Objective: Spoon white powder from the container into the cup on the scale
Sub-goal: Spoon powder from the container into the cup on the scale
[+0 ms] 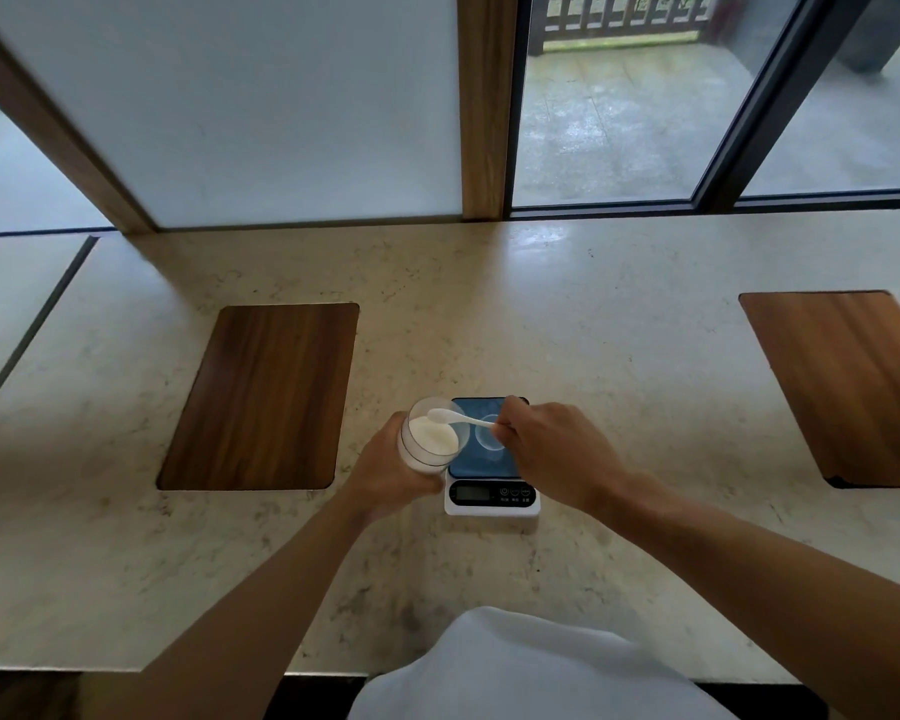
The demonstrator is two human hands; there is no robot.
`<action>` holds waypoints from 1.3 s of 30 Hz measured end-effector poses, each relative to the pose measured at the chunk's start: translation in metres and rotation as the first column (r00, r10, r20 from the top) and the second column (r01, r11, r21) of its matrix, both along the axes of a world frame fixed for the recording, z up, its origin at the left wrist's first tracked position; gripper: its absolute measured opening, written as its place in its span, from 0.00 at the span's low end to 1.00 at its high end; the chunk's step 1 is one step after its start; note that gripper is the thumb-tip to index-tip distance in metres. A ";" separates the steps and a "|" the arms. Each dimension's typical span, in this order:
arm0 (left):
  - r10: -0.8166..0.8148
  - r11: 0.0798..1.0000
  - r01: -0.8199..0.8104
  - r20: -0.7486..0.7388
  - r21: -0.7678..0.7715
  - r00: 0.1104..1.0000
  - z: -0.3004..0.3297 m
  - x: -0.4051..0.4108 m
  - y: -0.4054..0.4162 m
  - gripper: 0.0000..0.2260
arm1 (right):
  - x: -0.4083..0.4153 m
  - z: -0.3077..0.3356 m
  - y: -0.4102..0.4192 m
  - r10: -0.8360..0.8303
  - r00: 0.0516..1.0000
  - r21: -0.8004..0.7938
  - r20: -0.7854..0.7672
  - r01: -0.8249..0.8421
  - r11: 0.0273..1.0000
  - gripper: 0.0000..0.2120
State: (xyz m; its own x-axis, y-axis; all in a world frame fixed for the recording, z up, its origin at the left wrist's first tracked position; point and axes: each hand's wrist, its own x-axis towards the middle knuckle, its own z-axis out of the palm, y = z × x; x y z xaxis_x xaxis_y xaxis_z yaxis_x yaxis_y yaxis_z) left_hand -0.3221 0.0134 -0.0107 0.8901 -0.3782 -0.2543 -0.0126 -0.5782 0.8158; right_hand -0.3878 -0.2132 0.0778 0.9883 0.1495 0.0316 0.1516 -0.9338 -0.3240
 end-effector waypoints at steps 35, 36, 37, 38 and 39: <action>-0.041 0.999 0.042 -0.018 0.012 0.999 -0.001 -0.003 -0.015 0.40 | 0.020 -0.004 0.003 -0.252 0.881 0.371 -0.401 0.407 0.834 0.16; -0.036 0.999 0.037 -0.026 0.012 0.999 0.000 -0.004 -0.015 0.41 | 0.019 -0.003 0.002 -0.254 0.880 0.368 -0.401 0.409 0.835 0.16; -0.034 0.999 0.034 -0.034 0.012 0.999 0.000 -0.004 -0.015 0.41 | 0.019 -0.003 0.002 -0.258 0.878 0.367 -0.404 0.413 0.833 0.16; -0.033 0.999 0.034 -0.038 0.014 0.999 0.000 -0.004 -0.015 0.41 | 0.019 -0.002 0.001 -0.260 0.875 0.372 -0.409 0.420 0.827 0.16; -0.032 0.999 0.033 -0.040 0.016 0.999 0.000 -0.003 -0.015 0.40 | 0.019 -0.002 0.000 -0.261 0.871 0.384 -0.417 0.429 0.818 0.16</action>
State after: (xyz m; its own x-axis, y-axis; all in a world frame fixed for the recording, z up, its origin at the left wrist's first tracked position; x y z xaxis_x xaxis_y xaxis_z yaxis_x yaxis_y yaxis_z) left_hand -0.3252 -0.0018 -0.0105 0.8665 -0.4023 -0.2954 0.0004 -0.5913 0.8065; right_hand -0.3689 -0.2127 0.0761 0.9323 -0.1518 -0.3283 -0.3463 -0.6366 -0.6891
